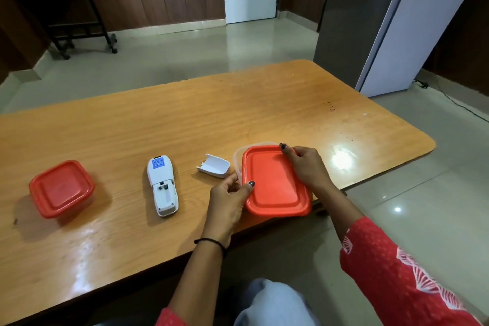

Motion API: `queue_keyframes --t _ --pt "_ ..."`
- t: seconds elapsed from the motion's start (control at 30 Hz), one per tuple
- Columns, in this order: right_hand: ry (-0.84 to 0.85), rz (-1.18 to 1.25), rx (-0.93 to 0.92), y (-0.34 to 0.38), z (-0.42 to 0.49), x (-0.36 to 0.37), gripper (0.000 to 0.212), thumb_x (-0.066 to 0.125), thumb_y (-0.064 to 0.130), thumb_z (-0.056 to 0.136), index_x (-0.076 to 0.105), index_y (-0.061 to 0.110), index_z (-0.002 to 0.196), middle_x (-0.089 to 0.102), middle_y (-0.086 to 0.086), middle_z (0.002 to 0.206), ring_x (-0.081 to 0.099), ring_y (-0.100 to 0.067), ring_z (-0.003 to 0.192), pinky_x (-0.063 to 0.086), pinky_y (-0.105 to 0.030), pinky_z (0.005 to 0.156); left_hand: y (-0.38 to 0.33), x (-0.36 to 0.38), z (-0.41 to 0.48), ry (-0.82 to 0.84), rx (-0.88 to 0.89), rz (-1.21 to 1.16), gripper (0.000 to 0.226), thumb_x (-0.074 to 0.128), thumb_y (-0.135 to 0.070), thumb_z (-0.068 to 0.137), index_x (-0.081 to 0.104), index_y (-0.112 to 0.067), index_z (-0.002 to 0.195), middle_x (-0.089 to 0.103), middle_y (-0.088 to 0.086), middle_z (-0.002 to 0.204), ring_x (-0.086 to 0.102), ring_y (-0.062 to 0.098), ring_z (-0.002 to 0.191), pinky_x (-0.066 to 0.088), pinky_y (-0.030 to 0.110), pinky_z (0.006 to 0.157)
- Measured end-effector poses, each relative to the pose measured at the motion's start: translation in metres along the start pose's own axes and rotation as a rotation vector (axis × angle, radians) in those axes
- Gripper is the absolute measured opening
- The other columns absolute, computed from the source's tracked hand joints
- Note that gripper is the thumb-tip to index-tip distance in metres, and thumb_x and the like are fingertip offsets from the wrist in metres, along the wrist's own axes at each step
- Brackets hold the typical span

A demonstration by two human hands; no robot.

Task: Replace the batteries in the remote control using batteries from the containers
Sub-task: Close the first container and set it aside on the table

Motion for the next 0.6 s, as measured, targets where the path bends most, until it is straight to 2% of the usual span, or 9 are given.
queue_keyframes --t 0.07,0.17,0.27,0.33,0.47,0.6 --pt "-0.026 -0.106 -0.042 0.007 0.004 0.004 0.060 0.047 0.057 0.088 0.061 0.003 0.068 0.056 -0.006 0.058 0.051 -0.021 0.052 0.037 -0.032 0.050 -0.002 -0.001 -0.003 0.013 -0.005 0.014 0.032 0.057 -0.016 0.092 0.060 -0.017 0.124 0.072 -0.002 0.100 0.070 0.010 0.086 0.054 0.020 0.070" --pt "-0.042 -0.341 -0.127 0.022 0.016 0.012 0.055 0.044 0.059 0.089 0.059 0.015 0.059 0.059 -0.005 0.059 0.057 -0.026 0.057 0.038 -0.030 0.049 -0.006 -0.005 -0.005 0.030 -0.010 0.021 0.024 0.053 -0.018 0.095 0.064 -0.021 0.116 0.074 -0.002 0.096 0.070 0.008 0.079 0.055 0.019 0.064" --pt "-0.040 -0.415 -0.116 0.027 0.027 0.013 0.057 0.044 0.058 0.089 0.055 0.017 0.051 0.057 -0.006 0.057 0.059 -0.030 0.060 0.038 -0.030 0.050 -0.007 -0.002 -0.004 0.020 0.004 0.021 0.020 0.055 -0.018 0.094 0.064 -0.021 0.112 0.072 0.001 0.086 0.066 0.005 0.061 0.052 0.021 0.054" --pt "-0.030 -0.423 -0.096 0.028 0.031 0.014 0.059 0.045 0.059 0.088 0.053 0.016 0.049 0.054 -0.005 0.054 0.057 -0.028 0.056 0.037 -0.029 0.048 -0.004 0.001 -0.004 0.012 0.009 -0.009 0.019 0.056 -0.018 0.093 0.063 -0.022 0.110 0.069 0.000 0.079 0.063 0.004 0.055 0.051 0.023 0.052" --pt "-0.046 -0.331 -0.041 0.022 0.034 0.015 0.061 0.051 0.065 0.081 0.047 0.012 0.050 0.044 -0.001 0.046 0.043 -0.020 0.043 0.029 -0.026 0.044 0.001 0.004 -0.003 0.000 0.012 -0.055 0.020 0.056 -0.016 0.093 0.062 -0.035 0.090 0.071 0.000 0.084 0.066 0.014 0.070 0.054 0.033 0.063" --pt "-0.164 -0.337 -0.069 0.020 0.027 0.013 0.064 0.056 0.066 0.077 0.053 0.009 0.048 0.044 -0.001 0.043 0.042 -0.019 0.039 0.027 -0.024 0.041 0.003 0.007 -0.003 -0.041 0.039 -0.060 0.020 0.056 -0.014 0.092 0.066 -0.030 0.100 0.070 0.001 0.087 0.064 0.015 0.072 0.052 0.031 0.062"
Point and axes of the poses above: each hand's wrist, its own z-axis towards the middle knuckle, its own x-axis out of the palm, y = z × x, the point moved 1 cm from there along z, towards the middle knuckle
